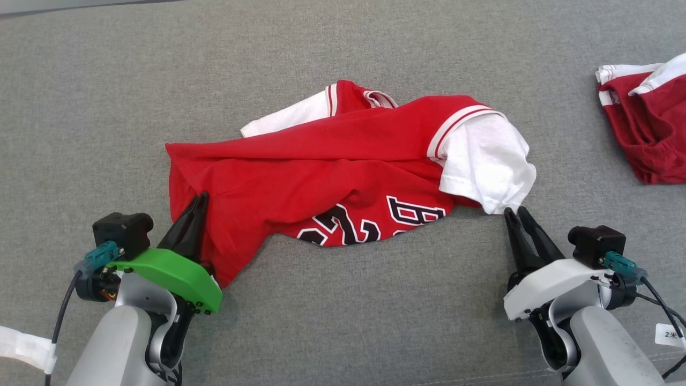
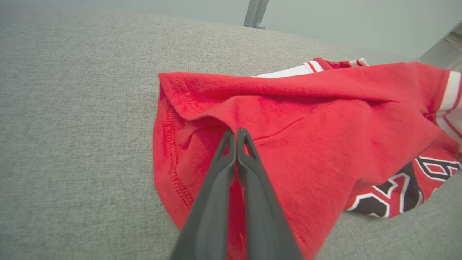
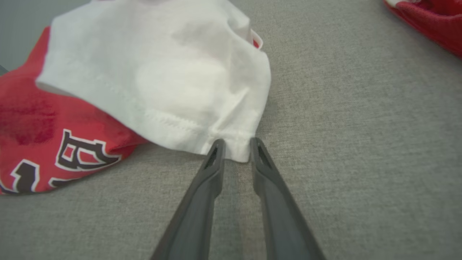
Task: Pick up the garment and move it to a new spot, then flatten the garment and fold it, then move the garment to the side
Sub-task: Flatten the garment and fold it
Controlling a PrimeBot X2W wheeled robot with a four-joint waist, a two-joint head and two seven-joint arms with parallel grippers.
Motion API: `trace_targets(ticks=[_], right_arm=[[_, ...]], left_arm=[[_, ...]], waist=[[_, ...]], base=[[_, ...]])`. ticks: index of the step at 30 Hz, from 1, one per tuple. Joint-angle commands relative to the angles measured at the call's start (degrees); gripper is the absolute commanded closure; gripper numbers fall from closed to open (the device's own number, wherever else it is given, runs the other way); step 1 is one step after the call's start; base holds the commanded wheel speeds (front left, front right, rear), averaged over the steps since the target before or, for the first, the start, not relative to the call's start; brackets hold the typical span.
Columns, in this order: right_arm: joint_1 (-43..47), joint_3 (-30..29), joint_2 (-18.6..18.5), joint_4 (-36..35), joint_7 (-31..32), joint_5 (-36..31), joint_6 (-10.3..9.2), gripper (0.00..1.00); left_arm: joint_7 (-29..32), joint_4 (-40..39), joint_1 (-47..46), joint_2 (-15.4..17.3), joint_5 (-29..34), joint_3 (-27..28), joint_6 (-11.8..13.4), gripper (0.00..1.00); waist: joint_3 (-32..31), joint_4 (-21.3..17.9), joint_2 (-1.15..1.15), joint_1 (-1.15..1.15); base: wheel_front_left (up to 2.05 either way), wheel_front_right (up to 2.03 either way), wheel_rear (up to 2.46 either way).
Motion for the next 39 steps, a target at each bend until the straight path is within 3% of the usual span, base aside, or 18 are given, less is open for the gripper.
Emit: trace_targets(ticks=[1, 8, 20, 21, 22, 23, 39], right_arm=[[-0.9, 0.4, -0.5, 0.7, -0.5, 0.8, -0.07, 1.00], [-1.1, -0.5, -1.7, -1.2, -3.6, 1.3, -0.07, 1.00], [1.0, -4.9, -2.6, -12.6, -4.9, -2.9, -0.07, 1.00], [1.0, -5.2, -2.5, -13.7, -4.8, -3.5, -0.07, 0.85], [1.1, -5.4, -2.3, -14.8, -4.8, -4.0, -0.07, 0.52], [1.4, -5.6, -2.1, -15.8, -4.8, -4.5, -0.07, 0.00], [11.1, -9.1, 1.0, -25.4, -3.4, -8.0, -0.07, 0.00]], left_arm=[[-0.7, -0.3, -0.1, 0.5, 0.4, 0.0, 0.4, 1.00], [-2.5, -1.9, -0.2, 0.7, 1.6, 0.0, 1.1, 1.00], [-2.0, -4.9, 1.3, 1.5, 1.3, -0.2, 2.6, 1.00], [-1.9, -4.9, 1.4, 1.5, 1.2, -0.2, 2.6, 1.00], [-1.9, -4.8, 1.6, 1.6, 1.0, -0.2, 2.6, 1.00], [-1.8, -4.8, 1.7, 1.7, 0.9, -0.2, 2.7, 1.00], [-1.9, -3.7, 5.1, 1.6, -0.5, -0.3, 3.4, 1.00]], waist=[[0.0, 0.0, 0.00, 0.00], [-0.2, 0.0, 0.00, 0.00], [-1.6, -0.8, 0.00, 0.00], [-1.8, -0.8, 0.00, 0.00], [-1.9, -0.9, 0.00, 0.00], [-2.0, -1.0, 0.00, 0.00], [-5.0, -2.2, 0.00, 0.00]], base=[[0.00, 0.00, 0.00], [0.00, 0.00, 0.00], [0.00, 0.00, 0.00], [0.00, 0.00, 0.00], [0.00, 0.00, 0.00], [0.00, 0.00, 0.00], [0.00, 0.00, 0.00]])
